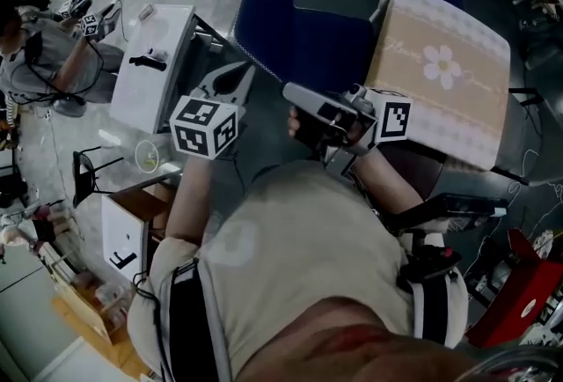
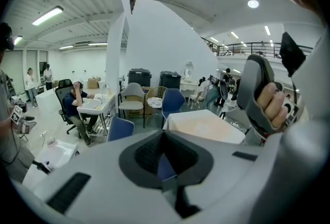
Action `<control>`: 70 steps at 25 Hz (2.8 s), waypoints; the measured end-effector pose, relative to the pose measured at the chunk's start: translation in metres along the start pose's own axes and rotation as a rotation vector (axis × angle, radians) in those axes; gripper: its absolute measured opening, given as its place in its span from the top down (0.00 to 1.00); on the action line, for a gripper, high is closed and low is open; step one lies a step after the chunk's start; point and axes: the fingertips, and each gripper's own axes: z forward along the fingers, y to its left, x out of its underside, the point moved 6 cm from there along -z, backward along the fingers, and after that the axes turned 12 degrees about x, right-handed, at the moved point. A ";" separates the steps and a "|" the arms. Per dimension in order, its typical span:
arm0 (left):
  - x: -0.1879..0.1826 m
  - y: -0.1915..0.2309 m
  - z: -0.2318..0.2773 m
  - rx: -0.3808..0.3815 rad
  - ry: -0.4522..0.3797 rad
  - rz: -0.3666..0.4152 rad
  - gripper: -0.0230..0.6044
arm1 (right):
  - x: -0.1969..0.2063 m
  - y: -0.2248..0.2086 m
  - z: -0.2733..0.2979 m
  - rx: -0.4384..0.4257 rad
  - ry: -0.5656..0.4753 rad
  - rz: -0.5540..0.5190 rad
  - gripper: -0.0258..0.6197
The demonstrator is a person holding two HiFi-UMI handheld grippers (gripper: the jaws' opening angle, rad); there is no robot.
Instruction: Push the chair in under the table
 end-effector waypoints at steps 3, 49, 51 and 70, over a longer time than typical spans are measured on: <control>-0.004 0.001 0.016 -0.017 0.022 -0.007 0.95 | -0.017 0.000 -0.013 0.050 -0.029 -0.048 0.94; 0.008 0.238 0.096 -0.070 0.044 -0.290 0.95 | -0.105 -0.123 0.044 0.414 -0.140 0.136 0.94; 0.008 0.245 0.103 -0.046 0.058 -0.296 0.93 | -0.108 -0.127 0.047 0.437 -0.163 0.154 0.94; 0.050 0.280 0.164 0.188 0.313 -0.316 0.46 | -0.122 -0.165 0.072 0.610 -0.314 0.200 0.94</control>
